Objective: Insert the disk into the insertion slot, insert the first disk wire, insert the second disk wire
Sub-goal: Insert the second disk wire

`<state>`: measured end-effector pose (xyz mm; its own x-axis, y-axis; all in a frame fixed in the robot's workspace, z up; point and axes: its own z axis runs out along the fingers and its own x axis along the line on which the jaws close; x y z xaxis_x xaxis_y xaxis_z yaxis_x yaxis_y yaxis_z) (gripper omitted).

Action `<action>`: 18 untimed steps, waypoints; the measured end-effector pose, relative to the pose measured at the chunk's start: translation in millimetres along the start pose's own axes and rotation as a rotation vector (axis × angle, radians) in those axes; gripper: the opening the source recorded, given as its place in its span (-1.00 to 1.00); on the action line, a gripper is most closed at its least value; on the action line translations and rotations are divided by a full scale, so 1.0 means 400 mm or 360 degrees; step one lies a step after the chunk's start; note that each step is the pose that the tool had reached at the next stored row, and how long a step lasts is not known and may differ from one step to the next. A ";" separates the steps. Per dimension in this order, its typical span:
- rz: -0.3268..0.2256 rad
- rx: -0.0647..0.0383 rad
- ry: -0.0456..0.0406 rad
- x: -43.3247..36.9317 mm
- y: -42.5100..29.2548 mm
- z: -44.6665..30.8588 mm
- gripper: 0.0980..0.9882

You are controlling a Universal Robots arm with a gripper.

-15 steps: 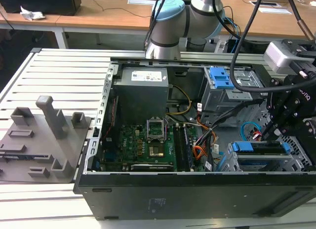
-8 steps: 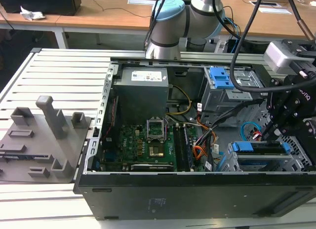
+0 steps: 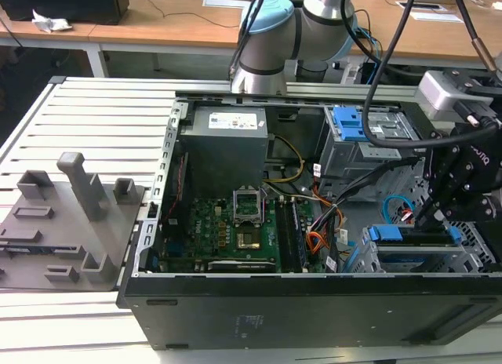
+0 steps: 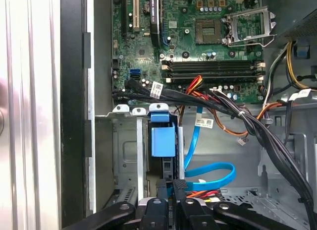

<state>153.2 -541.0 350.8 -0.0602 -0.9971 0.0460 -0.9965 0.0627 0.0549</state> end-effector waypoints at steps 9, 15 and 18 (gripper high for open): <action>-0.0001 -0.0001 -0.0018 -0.002 -0.005 0.016 -0.86; -0.0001 -0.0001 -0.0018 -0.002 -0.006 0.024 -0.86; -0.0001 -0.0001 -0.0017 -0.002 -0.006 0.030 -0.86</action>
<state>155.1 -541.0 338.7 -0.0603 -0.9976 0.0353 -0.9965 0.0622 0.0557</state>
